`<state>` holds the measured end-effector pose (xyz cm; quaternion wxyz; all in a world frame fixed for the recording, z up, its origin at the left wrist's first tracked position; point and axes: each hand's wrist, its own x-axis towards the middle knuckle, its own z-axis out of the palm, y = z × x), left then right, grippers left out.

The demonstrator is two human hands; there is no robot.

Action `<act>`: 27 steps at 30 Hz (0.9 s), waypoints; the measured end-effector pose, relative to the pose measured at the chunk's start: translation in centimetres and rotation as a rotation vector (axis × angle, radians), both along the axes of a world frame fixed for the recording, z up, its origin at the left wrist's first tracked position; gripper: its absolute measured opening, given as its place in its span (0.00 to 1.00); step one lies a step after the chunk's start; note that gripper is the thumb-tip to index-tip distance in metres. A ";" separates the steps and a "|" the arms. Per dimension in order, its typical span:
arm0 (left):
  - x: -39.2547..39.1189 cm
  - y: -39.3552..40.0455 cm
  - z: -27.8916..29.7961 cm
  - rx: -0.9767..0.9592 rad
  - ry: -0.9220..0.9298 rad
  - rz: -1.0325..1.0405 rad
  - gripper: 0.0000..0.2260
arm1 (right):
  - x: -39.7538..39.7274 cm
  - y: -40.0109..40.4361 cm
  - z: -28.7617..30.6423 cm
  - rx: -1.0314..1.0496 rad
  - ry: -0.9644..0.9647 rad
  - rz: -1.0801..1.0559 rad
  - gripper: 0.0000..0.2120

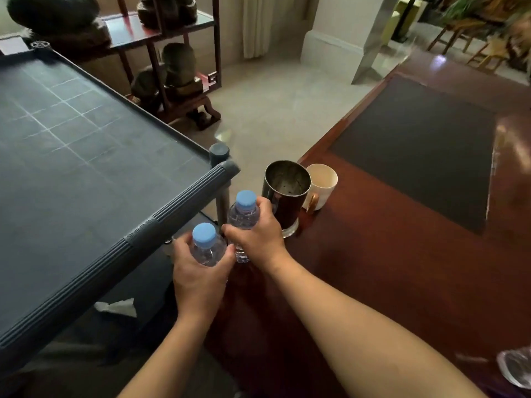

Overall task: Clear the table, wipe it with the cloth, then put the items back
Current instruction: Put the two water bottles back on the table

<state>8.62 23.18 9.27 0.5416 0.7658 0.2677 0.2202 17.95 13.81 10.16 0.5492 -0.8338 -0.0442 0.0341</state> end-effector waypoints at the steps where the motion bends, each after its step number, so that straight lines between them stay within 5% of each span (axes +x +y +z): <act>1: 0.2 -0.2 0.0 0.021 -0.005 -0.007 0.29 | -0.2 -0.3 0.1 0.007 -0.008 0.001 0.30; 14: -0.3 -8.6 2.2 0.114 -0.024 -0.234 0.28 | -3.7 -13.4 2.5 -0.020 -0.040 -0.131 0.30; 27: 2.8 -26.0 4.2 0.054 -0.098 -0.511 0.26 | -5.4 -34.9 5.7 0.040 -0.054 -0.536 0.26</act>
